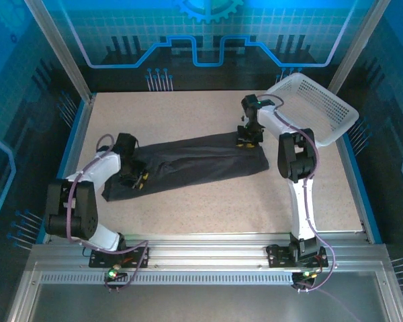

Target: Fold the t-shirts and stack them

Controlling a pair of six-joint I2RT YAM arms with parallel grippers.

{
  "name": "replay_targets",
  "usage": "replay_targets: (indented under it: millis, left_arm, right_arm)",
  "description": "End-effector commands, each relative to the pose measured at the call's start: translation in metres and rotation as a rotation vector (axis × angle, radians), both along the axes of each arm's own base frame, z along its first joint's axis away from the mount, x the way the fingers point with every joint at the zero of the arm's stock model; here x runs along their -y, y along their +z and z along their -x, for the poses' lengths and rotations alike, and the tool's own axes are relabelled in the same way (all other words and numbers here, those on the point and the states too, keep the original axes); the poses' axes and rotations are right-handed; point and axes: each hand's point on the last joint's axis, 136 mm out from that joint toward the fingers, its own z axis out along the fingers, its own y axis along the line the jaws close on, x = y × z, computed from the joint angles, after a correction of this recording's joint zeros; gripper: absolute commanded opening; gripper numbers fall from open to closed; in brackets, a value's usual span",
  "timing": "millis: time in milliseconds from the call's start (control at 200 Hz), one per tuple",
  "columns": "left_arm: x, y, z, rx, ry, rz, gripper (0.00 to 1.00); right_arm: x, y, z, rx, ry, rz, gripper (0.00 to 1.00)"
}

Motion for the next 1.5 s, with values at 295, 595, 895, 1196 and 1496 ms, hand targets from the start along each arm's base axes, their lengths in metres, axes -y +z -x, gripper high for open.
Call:
replay_targets:
  millis: [295, 595, 895, 1196, 1496]
  left_arm:
    - [-0.034, -0.037, -0.034, -0.066, 0.071, -0.035, 0.29]
    - [0.014, -0.042, -0.213, 0.191, -0.228, 0.113, 0.28]
    - [0.091, -0.036, -0.334, 0.382, -0.309, 0.197, 0.30]
    - [0.110, 0.034, -0.372, 0.590, -0.327, 0.206, 0.38]
    - [0.137, 0.109, -0.243, 0.566, -0.425, 0.158, 0.48]
  right_arm:
    - [0.041, -0.026, 0.077, -0.284, 0.063, 0.231, 0.36]
    - [0.041, -0.012, 0.153, -0.348, -0.131, 0.141, 0.39]
    - [-0.016, -0.010, 0.224, -0.357, -0.221, 0.098, 0.39]
    - [-0.053, 0.021, 0.221, -0.303, -0.339, -0.055, 0.40]
    - [-0.011, 0.078, 0.212, -0.118, -0.179, -0.146, 0.53]
